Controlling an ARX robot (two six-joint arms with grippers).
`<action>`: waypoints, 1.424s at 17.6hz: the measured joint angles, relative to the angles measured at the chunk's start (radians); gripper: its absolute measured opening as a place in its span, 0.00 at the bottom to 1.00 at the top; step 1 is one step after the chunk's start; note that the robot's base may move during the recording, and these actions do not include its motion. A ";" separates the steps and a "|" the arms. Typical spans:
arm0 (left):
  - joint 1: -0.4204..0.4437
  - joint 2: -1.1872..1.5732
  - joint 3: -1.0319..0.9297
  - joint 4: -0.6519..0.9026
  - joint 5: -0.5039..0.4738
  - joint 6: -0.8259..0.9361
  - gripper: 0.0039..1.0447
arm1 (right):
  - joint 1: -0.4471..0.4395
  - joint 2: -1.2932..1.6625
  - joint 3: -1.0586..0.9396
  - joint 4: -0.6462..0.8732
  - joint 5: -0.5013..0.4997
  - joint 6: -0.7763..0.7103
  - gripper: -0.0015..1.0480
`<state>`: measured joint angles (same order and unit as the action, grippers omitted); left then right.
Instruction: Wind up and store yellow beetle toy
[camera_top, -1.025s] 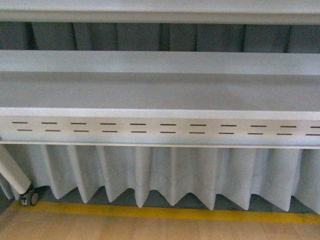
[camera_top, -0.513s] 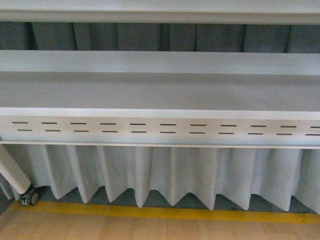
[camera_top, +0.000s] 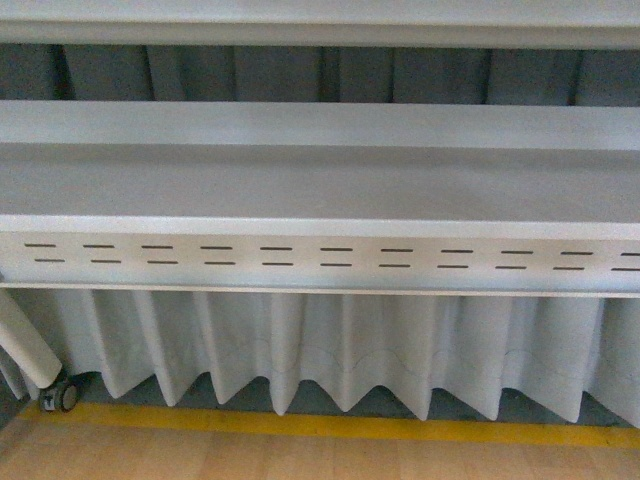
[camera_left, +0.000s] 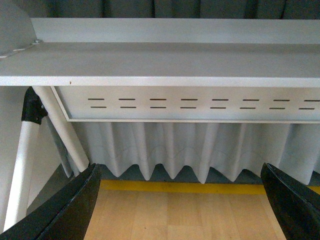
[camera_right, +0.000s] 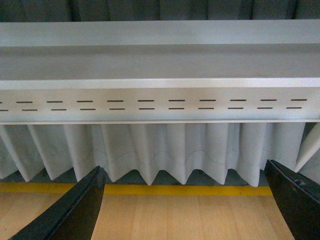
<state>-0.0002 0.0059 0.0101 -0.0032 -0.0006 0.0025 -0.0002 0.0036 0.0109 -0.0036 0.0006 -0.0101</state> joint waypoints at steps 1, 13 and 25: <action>0.000 0.000 0.000 0.000 0.000 0.000 0.94 | 0.000 0.000 0.000 0.000 0.000 0.000 0.94; 0.000 0.000 0.000 0.000 0.000 0.000 0.94 | 0.000 0.000 0.000 -0.001 -0.001 0.000 0.94; 0.000 0.000 0.000 -0.001 0.001 -0.001 0.94 | 0.000 0.000 0.000 -0.001 0.000 0.003 0.94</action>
<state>-0.0002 0.0059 0.0101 -0.0044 0.0006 0.0017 -0.0002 0.0036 0.0109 -0.0044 0.0006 -0.0074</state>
